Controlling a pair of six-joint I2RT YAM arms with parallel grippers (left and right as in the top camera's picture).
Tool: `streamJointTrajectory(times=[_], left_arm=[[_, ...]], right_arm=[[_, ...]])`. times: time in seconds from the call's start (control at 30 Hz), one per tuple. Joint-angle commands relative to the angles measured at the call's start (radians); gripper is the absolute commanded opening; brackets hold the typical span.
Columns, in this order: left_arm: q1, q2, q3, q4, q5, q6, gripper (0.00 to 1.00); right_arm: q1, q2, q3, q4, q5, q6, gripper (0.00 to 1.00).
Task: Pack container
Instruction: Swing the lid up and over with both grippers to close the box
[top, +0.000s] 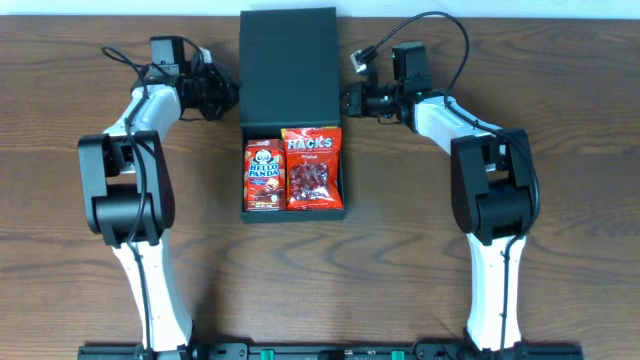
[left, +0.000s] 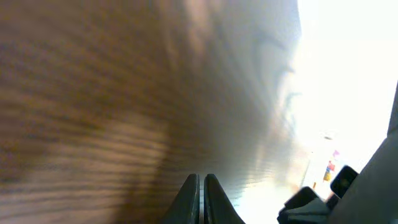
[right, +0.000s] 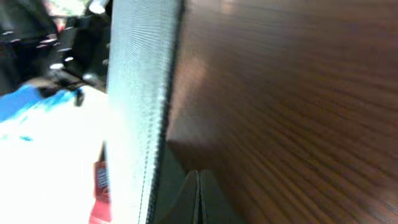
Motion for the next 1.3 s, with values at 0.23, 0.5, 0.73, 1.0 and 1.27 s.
streamJointTrajectory(times=[0.23, 0.5, 0.73, 1.0, 1.27], left_arm=[[0.009, 0.016, 0.022, 0.097, 0.246, 0.061, 0.06], [0.009, 0.016, 0.023, 0.139, 0.426, 0.13, 0.06], [0.009, 0.016, 0.023, 0.14, 0.5, 0.14, 0.06], [0.009, 0.016, 0.023, 0.14, 0.62, 0.174, 0.06], [0.009, 0.007, 0.023, 0.13, 0.706, 0.187, 0.06]], right_arm=[[0.012, -0.001, 0.001, 0.063, -0.235, 0.003, 0.02], [-0.002, -0.001, 0.001, 0.165, -0.399, 0.032, 0.02], [-0.002, -0.001, 0.001, 0.255, -0.488, 0.086, 0.01], [-0.002, -0.001, 0.001, 0.507, -0.528, 0.317, 0.02], [0.002, -0.001, 0.001, 0.792, -0.528, 0.625, 0.02]])
